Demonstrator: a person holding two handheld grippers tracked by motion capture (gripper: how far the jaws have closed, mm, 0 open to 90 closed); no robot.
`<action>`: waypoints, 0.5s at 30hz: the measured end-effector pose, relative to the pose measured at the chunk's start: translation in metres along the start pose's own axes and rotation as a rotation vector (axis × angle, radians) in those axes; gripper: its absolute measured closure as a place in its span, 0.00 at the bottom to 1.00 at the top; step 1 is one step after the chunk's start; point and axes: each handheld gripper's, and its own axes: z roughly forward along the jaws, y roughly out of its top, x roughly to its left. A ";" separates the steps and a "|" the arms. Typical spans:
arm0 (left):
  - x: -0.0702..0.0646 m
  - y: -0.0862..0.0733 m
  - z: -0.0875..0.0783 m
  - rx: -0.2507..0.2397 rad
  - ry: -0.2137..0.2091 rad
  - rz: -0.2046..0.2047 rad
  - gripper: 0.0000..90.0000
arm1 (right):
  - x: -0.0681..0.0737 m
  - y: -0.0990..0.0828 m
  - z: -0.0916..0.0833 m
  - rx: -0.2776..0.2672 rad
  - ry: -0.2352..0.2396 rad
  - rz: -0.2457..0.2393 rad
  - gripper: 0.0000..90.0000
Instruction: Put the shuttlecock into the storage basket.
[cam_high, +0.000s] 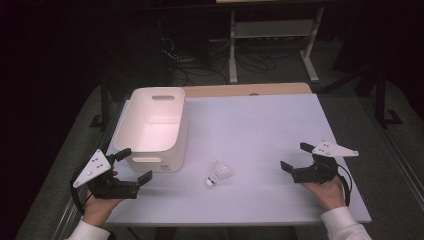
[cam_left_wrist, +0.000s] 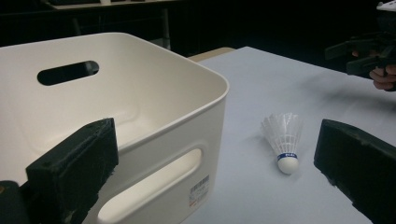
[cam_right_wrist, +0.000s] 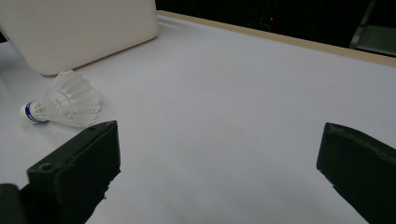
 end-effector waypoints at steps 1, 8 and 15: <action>0.000 0.003 0.002 0.000 -0.006 0.008 0.00 | 0.000 0.000 0.000 0.003 -0.003 -0.001 0.00; -0.002 0.010 0.007 0.023 -0.012 0.015 0.00 | 0.000 0.000 0.001 0.009 0.000 -0.005 0.00; -0.005 0.019 0.012 0.033 -0.034 0.016 0.00 | 0.000 0.000 0.001 0.018 0.007 0.003 0.00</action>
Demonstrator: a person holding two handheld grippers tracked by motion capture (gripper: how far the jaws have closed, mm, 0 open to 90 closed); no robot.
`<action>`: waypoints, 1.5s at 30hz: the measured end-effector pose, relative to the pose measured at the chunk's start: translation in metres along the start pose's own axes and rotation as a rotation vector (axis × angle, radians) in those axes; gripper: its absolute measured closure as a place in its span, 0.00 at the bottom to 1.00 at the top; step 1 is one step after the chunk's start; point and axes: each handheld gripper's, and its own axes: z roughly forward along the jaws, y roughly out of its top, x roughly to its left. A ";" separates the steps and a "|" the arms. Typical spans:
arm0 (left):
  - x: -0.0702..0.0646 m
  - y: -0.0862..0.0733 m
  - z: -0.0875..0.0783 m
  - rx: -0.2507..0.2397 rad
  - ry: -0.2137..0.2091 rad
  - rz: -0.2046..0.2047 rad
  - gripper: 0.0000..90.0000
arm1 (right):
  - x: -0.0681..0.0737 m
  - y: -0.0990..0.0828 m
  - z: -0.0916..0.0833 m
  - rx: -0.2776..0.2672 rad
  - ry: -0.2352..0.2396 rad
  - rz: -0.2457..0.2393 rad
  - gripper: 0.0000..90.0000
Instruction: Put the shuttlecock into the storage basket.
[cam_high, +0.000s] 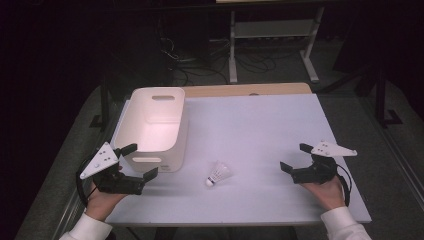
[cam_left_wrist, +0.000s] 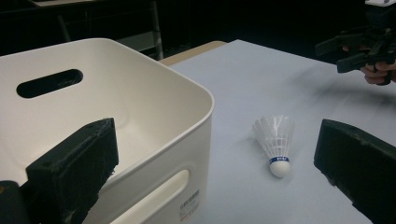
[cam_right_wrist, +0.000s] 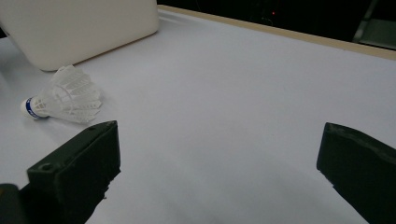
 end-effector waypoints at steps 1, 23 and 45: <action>0.000 0.001 0.001 0.002 0.000 0.002 0.00 | 0.000 0.000 0.000 -0.002 0.000 -0.002 0.00; -0.012 0.025 0.030 0.060 -0.075 0.018 0.00 | 0.002 0.001 -0.002 -0.028 0.007 -0.001 0.00; -0.024 0.035 0.054 0.135 -0.119 0.033 0.00 | 0.006 0.001 0.000 -0.016 0.027 -0.013 0.00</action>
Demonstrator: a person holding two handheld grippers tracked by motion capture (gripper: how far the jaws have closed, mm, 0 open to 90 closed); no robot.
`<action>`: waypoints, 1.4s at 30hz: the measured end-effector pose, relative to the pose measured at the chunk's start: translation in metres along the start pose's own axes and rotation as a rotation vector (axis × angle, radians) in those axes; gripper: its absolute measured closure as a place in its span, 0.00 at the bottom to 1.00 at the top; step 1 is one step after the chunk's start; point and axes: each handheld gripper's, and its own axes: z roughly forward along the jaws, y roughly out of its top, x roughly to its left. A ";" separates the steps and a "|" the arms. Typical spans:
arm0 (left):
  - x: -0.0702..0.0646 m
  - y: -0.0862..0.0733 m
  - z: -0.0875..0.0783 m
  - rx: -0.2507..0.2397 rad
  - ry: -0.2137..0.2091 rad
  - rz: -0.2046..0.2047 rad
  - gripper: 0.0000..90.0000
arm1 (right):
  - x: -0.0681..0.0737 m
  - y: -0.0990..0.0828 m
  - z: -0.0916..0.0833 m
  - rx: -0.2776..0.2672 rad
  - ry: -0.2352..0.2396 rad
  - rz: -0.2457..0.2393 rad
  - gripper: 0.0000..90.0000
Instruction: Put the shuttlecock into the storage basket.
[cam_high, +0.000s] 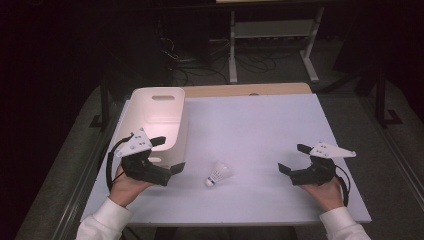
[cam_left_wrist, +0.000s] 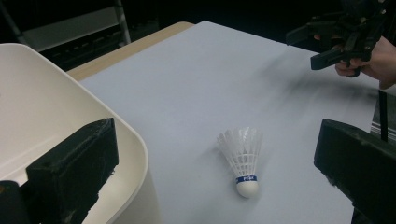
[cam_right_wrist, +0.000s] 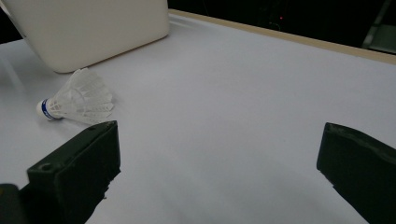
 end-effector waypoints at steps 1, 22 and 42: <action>0.000 0.001 0.001 0.002 -0.004 -0.001 0.00 | 0.000 0.000 0.000 0.000 0.000 0.000 0.00; -0.006 0.008 0.022 0.071 -0.043 0.013 0.00 | -0.001 0.000 -0.001 -0.001 0.005 -0.002 0.00; -0.017 0.014 0.048 0.169 -0.099 0.045 0.00 | -0.001 -0.001 -0.003 -0.003 0.007 -0.002 0.00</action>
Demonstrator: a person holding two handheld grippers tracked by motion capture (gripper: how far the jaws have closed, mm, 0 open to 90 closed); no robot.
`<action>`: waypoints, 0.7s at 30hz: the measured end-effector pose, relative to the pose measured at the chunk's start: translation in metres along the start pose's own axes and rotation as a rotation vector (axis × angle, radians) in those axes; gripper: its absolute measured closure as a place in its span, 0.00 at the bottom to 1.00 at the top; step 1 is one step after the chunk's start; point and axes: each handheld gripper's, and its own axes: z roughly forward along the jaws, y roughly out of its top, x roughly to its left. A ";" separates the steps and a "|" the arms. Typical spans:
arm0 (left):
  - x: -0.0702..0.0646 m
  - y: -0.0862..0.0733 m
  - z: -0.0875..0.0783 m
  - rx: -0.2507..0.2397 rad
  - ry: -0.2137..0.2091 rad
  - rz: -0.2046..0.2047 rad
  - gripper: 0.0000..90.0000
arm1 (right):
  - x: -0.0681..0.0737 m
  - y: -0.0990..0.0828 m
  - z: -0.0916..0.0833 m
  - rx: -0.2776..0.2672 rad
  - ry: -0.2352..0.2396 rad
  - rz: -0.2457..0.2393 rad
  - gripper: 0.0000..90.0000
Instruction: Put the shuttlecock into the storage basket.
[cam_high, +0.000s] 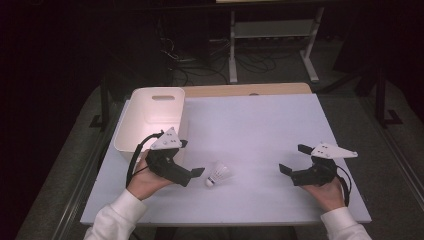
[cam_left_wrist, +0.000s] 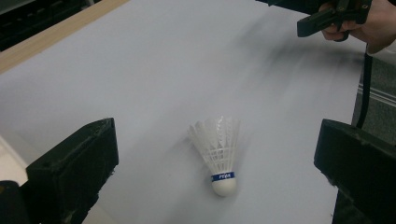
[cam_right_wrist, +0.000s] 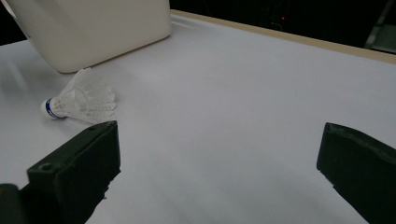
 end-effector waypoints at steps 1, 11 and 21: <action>0.000 0.000 0.001 0.001 0.004 0.009 0.00 | 0.000 0.000 0.000 -0.001 0.000 -0.001 0.00; -0.003 0.001 0.012 0.026 -0.012 0.000 0.00 | 0.000 0.000 -0.002 -0.001 0.005 0.001 0.00; -0.003 -0.002 0.023 0.057 -0.029 -0.004 0.00 | 0.000 0.000 -0.002 -0.006 0.006 -0.002 0.00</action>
